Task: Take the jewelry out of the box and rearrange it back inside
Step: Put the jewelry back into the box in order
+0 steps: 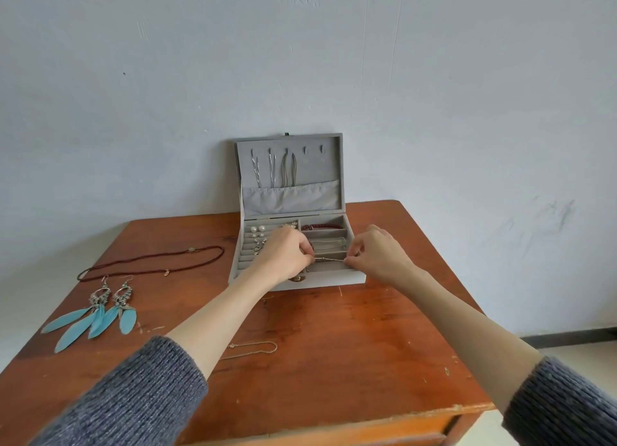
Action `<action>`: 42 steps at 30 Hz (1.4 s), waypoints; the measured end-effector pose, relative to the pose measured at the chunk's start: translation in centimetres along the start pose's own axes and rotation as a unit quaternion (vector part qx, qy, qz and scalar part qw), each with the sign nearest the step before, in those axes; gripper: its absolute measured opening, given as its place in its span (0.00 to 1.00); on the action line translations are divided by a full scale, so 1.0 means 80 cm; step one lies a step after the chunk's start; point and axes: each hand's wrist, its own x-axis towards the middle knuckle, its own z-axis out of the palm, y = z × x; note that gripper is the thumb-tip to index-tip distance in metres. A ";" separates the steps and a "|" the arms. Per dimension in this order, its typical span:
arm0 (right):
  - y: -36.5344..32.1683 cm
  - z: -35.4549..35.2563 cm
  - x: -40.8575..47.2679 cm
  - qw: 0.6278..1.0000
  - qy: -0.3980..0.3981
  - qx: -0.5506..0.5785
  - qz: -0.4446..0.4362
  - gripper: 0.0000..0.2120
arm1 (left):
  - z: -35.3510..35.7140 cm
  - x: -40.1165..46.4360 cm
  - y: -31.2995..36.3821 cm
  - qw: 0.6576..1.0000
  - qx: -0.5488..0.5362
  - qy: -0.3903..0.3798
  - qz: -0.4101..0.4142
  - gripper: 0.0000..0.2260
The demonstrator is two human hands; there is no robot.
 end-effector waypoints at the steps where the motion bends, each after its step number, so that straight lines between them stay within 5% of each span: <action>1: -0.001 0.000 -0.001 1.000 0.001 -0.010 -0.002 0.04 | 0.001 0.001 0.000 1.000 0.007 0.001 0.000 0.06; 11: -0.007 0.000 -0.010 0.998 -0.018 -0.058 0.009 0.11 | 0.008 -0.002 -0.007 0.997 0.079 0.014 0.024 0.07; 22: -0.042 0.024 -0.085 0.990 0.136 0.006 -0.037 0.12 | -0.048 -0.089 -0.014 0.996 -0.006 -0.020 0.091 0.07; 29: -0.084 0.072 -0.131 0.988 0.074 0.040 -0.128 0.10 | -0.061 -0.147 -0.056 0.993 0.046 -0.107 0.016 0.03; 42: -0.097 0.089 -0.143 0.990 0.022 0.050 -0.134 0.11 | -0.056 -0.171 -0.074 0.989 0.089 -0.117 -0.005 0.04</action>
